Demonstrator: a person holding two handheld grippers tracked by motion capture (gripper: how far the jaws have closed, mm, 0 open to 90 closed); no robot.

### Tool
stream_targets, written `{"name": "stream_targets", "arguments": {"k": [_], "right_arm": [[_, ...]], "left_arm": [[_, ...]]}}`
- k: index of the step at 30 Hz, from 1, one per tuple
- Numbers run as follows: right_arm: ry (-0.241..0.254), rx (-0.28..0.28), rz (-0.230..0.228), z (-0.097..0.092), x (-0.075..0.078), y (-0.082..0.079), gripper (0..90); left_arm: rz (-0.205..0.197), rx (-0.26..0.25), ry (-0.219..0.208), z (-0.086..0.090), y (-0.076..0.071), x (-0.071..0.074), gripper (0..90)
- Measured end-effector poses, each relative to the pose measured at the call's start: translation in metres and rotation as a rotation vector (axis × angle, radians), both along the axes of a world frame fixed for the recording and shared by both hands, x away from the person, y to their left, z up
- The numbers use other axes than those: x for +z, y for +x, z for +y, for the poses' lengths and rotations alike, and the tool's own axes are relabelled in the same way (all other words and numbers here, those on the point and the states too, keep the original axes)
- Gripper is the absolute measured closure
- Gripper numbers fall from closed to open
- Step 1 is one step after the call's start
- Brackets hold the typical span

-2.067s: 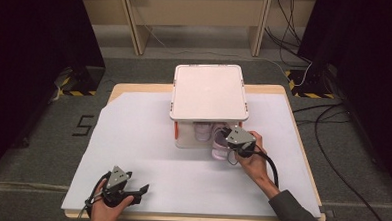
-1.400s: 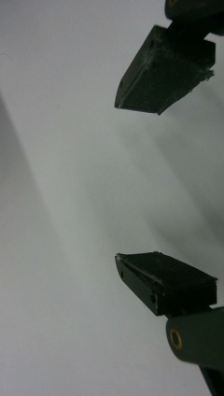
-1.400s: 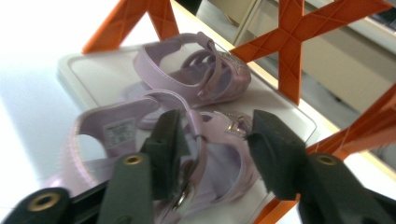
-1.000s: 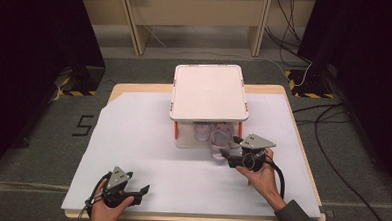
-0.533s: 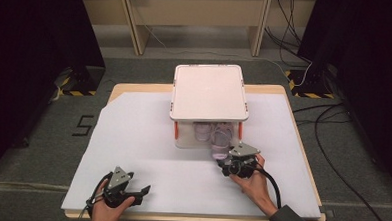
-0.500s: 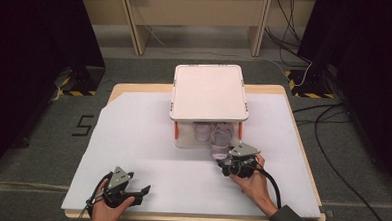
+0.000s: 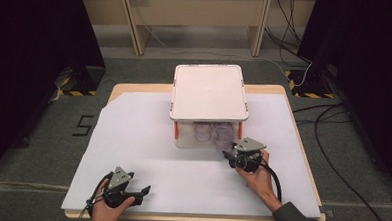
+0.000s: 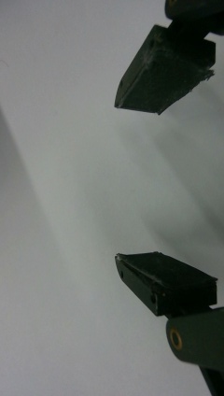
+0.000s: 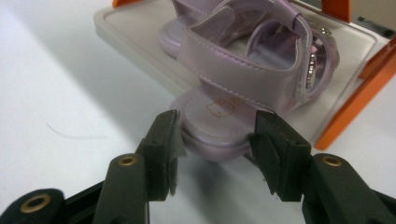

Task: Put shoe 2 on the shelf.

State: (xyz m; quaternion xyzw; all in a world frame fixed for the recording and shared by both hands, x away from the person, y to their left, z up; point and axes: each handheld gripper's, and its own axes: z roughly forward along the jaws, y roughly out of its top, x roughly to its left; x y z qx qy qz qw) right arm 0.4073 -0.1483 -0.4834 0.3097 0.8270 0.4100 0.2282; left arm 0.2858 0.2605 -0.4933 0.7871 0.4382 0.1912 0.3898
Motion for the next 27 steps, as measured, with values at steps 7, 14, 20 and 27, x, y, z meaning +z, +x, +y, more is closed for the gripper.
{"name": "stream_targets", "arguments": {"k": [7,14,20,27], "right_arm": [[-0.011,-0.022,-0.006,0.003,0.001,0.014,53.0],[0.01,-0.056,-0.002,0.006,0.001,0.03,53.3],[0.022,-0.082,0.007,0.007,-0.001,0.04,53.6],[0.008,-0.114,-0.018,0.01,-0.001,0.048,52.5]], "left_arm": [[0.005,0.001,0.004,0.0,0.001,-0.001,20.1],[0.005,0.0,0.006,-0.001,0.001,-0.001,20.1],[0.006,0.002,0.003,0.0,0.001,-0.001,20.1],[0.007,0.0,0.004,-0.001,0.001,-0.001,20.1]]}}
